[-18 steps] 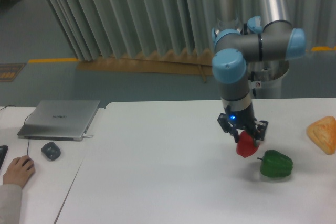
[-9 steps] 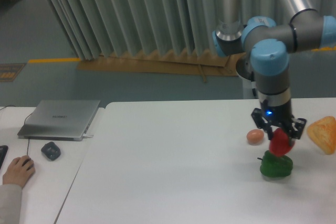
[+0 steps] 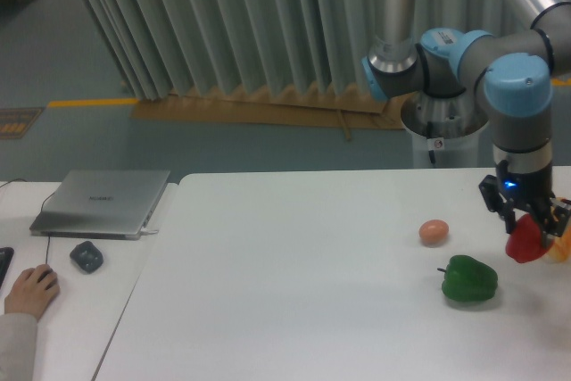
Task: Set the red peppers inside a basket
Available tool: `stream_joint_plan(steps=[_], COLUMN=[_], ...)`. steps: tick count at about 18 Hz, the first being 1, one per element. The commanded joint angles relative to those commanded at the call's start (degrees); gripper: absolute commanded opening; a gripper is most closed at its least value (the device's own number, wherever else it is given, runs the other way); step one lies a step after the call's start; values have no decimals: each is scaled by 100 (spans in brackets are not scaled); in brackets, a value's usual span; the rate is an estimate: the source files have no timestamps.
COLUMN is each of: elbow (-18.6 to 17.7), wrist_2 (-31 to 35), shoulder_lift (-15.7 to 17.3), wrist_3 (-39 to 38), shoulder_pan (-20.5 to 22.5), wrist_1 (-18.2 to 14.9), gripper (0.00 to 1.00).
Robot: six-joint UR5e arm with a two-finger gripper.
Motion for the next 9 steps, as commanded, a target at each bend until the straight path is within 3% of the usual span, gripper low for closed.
stream_joint_plan(steps=[9], elbow=[202], wrist_2=[64], shoulder_lift=[-202], wrist_3=[616], shoulder_pan=[554], wrist_1=[342], gripper=[27])
